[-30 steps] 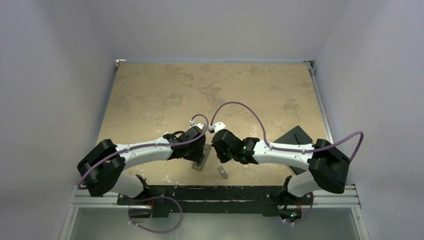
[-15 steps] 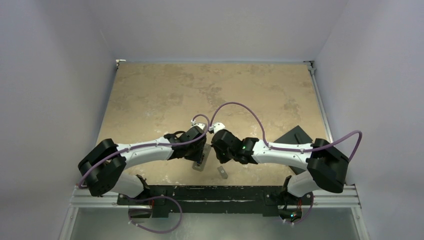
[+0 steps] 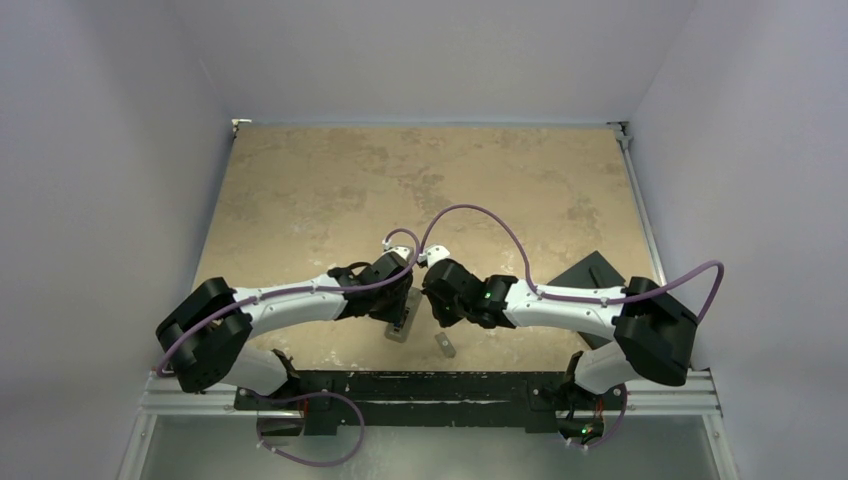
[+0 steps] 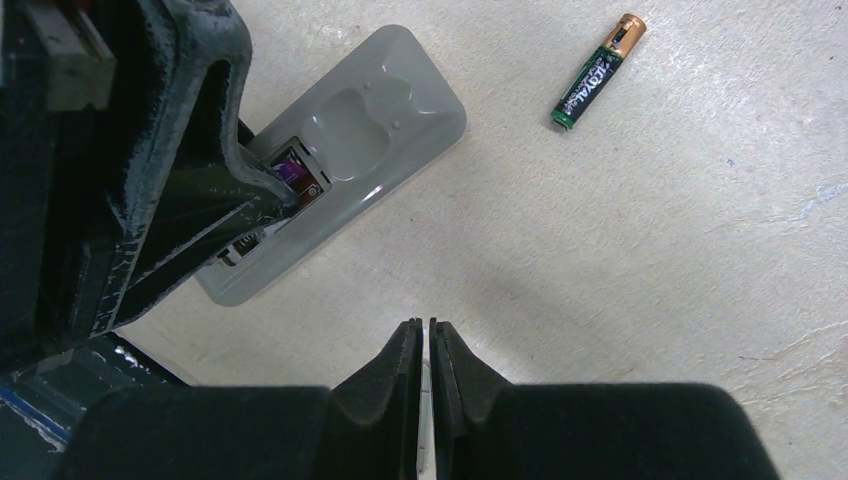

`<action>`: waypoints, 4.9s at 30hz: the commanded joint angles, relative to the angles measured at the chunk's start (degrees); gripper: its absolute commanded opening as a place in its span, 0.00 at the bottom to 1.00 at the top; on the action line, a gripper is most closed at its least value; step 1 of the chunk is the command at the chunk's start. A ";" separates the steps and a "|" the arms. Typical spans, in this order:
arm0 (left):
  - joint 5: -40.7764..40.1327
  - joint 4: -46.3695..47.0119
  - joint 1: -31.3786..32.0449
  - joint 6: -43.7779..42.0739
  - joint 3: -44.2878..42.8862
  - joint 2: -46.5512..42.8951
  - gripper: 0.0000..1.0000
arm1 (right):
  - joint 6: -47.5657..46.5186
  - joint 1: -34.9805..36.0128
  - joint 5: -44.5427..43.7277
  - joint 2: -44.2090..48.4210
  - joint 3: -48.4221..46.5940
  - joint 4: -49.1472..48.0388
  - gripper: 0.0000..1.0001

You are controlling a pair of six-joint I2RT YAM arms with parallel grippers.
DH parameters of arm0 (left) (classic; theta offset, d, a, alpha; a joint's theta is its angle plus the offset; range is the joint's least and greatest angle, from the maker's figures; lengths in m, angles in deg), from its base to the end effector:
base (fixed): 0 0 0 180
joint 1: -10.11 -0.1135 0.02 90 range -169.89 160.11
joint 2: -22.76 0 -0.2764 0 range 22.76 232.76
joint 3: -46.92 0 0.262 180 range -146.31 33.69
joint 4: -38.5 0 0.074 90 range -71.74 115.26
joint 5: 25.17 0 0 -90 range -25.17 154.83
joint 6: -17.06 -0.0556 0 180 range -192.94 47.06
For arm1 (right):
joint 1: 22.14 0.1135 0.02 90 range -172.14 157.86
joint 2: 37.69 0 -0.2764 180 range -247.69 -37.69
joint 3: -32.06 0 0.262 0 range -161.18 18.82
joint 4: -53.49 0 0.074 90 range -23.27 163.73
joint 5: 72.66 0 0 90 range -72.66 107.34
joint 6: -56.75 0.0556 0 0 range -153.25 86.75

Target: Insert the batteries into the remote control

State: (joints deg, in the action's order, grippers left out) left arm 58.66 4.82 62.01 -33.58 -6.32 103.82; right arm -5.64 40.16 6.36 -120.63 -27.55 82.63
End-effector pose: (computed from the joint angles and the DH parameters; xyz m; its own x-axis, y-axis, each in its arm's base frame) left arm 0.1716 -0.2091 0.1507 -0.8954 0.1201 -0.4288 0.2366 0.9441 -0.2296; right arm 0.1511 0.2651 0.1821 -0.7045 -0.3631 -0.6098 -0.5516 0.8208 0.1485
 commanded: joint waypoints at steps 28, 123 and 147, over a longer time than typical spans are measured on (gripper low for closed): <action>-4.55 2.39 1.63 -1.00 0.27 -1.59 0.22 | 0.60 0.02 0.04 -1.98 -1.73 -0.25 0.15; -11.96 -8.34 2.26 -2.64 -1.32 -17.25 0.39 | -2.59 -7.79 -10.27 -7.29 -16.84 6.00 0.43; -10.04 -4.98 2.24 -1.20 2.60 -20.03 0.39 | 1.14 -13.50 -5.93 -20.36 -22.10 3.01 0.42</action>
State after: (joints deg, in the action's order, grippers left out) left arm 48.15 -2.33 64.19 -35.05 -4.23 83.38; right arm -5.20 27.00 -0.70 -140.98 -46.87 87.90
